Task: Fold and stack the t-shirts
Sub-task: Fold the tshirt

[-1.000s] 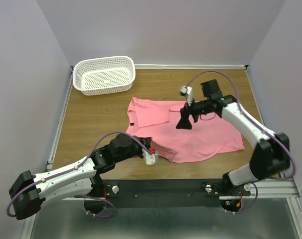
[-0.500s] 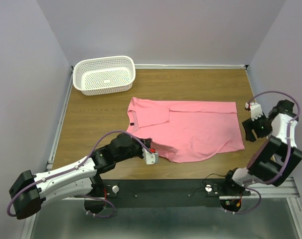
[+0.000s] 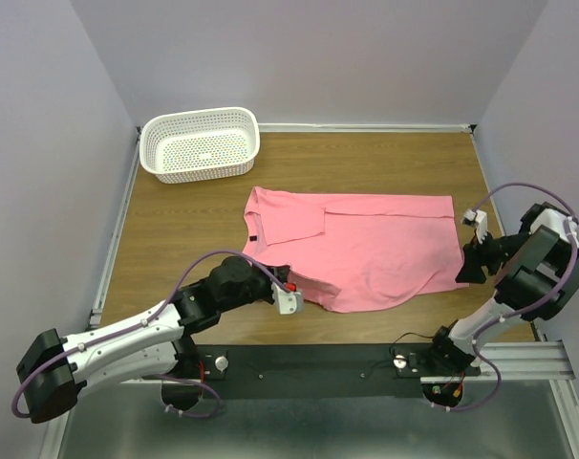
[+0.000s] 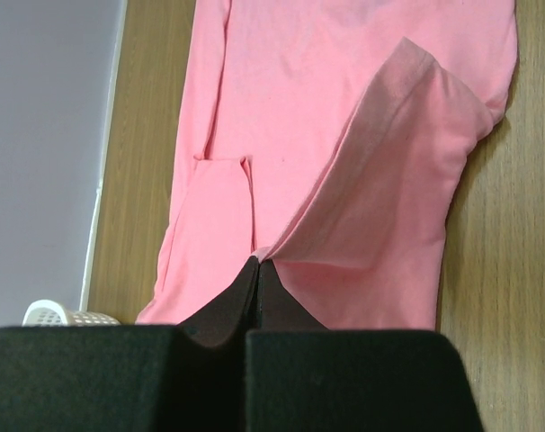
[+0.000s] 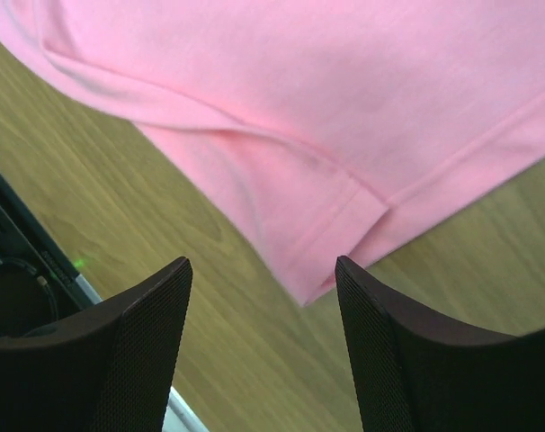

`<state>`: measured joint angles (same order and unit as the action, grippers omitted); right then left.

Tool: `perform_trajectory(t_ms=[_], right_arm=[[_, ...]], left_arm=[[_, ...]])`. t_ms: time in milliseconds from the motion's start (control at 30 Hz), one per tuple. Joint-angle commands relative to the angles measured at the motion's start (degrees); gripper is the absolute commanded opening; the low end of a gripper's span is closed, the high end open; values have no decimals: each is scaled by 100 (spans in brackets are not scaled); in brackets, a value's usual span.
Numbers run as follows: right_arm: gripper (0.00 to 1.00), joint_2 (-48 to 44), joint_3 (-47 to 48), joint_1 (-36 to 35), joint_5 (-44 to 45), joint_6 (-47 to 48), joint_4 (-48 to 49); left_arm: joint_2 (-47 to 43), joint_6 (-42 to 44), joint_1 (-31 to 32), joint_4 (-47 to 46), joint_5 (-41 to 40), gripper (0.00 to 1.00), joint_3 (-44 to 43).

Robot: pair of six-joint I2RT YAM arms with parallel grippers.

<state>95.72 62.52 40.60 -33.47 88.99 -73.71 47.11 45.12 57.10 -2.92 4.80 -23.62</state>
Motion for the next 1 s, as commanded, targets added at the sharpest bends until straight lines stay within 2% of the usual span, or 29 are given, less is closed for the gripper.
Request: perform_trajectory(t_ms=[0,167,400,633,967], right_arm=[[72,490,602,-78,-730,304,-398],[70,615,621,-219,-731,890,-548],[71,570,560,-254,-652,787,-416],[58,711,673,-447,-485,-408,120],[56,395,454,-1036,139,-2044,946]], left_arm=[[-123,-205,-111,2,3,0,-143],[-123,-302,-340,-33,232,0,-178],[-290,-329,-533,-113,425,0,-143],[-396,-364,-577,-95,426,0,-108],[-642,-399,-735,-130,522,0,-64]])
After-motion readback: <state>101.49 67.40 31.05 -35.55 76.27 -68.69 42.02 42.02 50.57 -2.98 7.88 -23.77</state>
